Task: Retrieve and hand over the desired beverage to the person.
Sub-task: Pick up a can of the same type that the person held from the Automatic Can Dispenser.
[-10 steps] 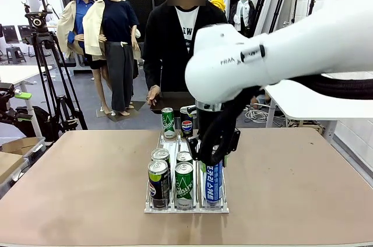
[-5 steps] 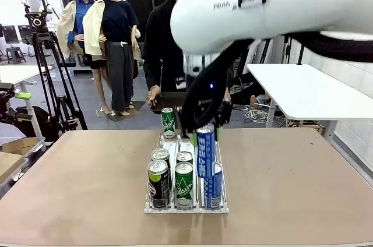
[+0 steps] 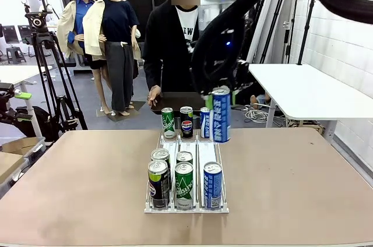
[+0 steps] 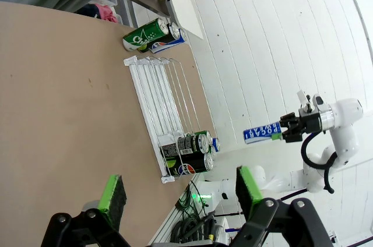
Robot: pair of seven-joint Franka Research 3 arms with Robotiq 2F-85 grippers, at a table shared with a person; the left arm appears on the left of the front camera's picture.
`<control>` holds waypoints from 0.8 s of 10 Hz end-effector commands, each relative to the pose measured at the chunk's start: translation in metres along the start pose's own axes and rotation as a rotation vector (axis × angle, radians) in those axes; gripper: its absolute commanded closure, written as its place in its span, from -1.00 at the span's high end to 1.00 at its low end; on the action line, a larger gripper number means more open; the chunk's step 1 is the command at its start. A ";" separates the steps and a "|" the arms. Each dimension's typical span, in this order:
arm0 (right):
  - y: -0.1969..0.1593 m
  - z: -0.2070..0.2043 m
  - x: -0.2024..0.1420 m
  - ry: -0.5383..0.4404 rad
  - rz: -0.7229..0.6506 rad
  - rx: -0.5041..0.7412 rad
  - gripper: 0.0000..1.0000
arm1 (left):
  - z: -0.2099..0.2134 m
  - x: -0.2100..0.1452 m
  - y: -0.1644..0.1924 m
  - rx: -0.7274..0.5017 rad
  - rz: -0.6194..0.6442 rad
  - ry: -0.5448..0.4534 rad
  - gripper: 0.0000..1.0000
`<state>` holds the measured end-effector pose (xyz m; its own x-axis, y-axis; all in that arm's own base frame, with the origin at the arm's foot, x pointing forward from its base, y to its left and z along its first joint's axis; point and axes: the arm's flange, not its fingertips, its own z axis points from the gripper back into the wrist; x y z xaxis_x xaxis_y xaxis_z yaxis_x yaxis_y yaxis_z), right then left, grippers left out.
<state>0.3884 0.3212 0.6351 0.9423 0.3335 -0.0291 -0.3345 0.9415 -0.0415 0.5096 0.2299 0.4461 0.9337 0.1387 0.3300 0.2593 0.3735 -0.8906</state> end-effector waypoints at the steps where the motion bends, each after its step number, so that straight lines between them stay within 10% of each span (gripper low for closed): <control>1: -0.033 0.015 0.021 0.020 0.003 -0.012 -1.00 | 0.001 0.001 -0.001 0.009 0.011 -0.008 1.00; 8: -0.174 0.029 0.030 -0.049 -0.047 0.100 -1.00 | 0.001 0.001 -0.001 0.009 0.011 -0.008 1.00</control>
<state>0.4860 0.1817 0.6715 0.9613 0.2749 -0.0164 -0.2744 0.9612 0.0264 0.5093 0.2304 0.4458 0.9338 0.1396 0.3295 0.2585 0.3736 -0.8909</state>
